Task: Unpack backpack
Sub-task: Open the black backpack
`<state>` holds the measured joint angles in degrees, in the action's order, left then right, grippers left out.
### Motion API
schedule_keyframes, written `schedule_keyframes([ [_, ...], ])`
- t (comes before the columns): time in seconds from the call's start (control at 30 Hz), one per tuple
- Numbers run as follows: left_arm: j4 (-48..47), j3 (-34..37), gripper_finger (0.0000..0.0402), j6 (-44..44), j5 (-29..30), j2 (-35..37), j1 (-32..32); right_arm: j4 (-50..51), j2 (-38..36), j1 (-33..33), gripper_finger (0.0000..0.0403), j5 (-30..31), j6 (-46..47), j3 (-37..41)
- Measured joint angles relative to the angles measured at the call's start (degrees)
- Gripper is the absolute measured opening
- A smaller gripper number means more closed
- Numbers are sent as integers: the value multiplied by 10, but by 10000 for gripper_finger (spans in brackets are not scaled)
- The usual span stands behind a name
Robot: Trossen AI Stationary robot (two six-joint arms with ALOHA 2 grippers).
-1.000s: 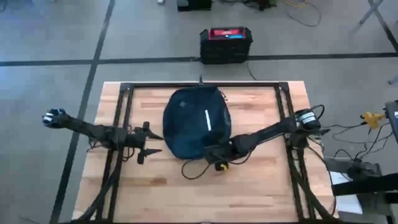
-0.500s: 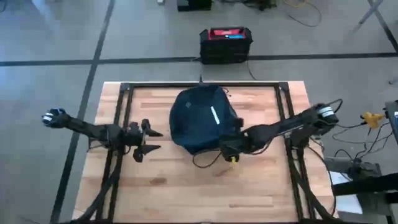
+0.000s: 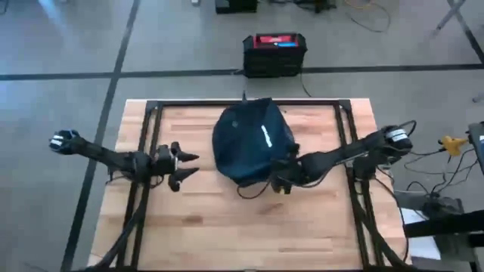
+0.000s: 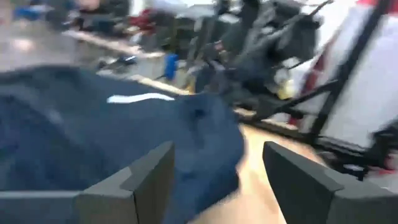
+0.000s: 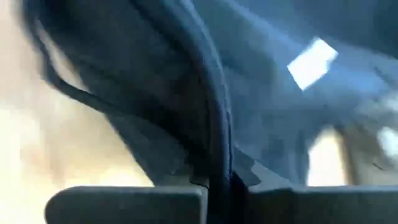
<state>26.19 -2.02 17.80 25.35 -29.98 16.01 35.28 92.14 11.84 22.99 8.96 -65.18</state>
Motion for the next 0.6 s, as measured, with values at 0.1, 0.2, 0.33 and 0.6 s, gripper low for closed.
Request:
schedule_keyframes([
  [0.1,38,0,187,19,2,-56,0,-148,16,-10,0,-108,-71,10],
  [0.2,118,-4,160,29,-3,-112,2,-226,32,-20,0,-147,-113,5],
  [0.33,144,-44,126,3,-10,-181,7,-268,57,-41,0,-138,-149,-12],
  [0.6,81,-180,92,-86,-7,-343,16,-287,101,-71,0,-136,-154,-19],
])
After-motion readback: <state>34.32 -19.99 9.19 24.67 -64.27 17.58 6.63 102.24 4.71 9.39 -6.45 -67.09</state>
